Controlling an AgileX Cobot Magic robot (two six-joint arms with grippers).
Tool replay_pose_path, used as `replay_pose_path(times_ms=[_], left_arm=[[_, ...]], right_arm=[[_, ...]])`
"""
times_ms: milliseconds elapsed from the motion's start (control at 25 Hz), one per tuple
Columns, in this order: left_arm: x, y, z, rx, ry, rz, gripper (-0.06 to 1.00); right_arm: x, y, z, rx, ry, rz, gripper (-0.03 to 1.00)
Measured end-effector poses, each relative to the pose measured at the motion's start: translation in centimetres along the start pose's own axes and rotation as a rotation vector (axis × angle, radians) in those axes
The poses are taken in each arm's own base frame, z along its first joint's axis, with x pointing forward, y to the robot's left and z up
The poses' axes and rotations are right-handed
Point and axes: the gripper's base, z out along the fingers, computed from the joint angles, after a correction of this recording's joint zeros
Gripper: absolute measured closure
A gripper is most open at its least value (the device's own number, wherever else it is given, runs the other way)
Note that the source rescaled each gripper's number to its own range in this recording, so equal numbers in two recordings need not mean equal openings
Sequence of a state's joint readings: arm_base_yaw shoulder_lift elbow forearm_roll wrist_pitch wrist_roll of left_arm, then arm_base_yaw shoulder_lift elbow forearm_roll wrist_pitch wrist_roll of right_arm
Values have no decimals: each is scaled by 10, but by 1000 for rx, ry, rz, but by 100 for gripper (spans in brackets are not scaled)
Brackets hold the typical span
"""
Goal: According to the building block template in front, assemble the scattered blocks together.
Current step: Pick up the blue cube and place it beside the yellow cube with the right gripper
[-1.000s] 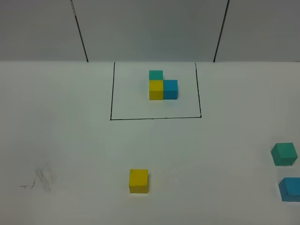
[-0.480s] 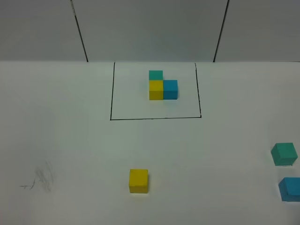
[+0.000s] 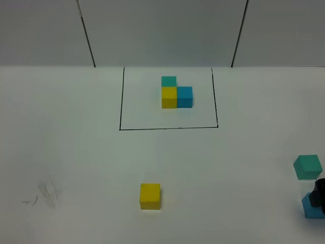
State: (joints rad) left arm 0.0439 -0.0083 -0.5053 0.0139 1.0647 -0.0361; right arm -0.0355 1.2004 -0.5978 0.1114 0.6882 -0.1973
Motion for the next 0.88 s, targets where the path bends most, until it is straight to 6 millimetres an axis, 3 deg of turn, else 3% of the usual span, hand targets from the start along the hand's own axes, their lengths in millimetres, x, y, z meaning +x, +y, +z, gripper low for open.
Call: replay_pose_path(times_ms=[240,520,880], left_arm=[[0,0,0,0,0,0,84],[0,0,0,0,0,0,84],[0,0,0,0,0,0,84]], right_arm=[[-9,-7,35,33,50,2,16],[-17,-10,51,50,-5,7,18],[-13,-12,81,42,90,12,19]])
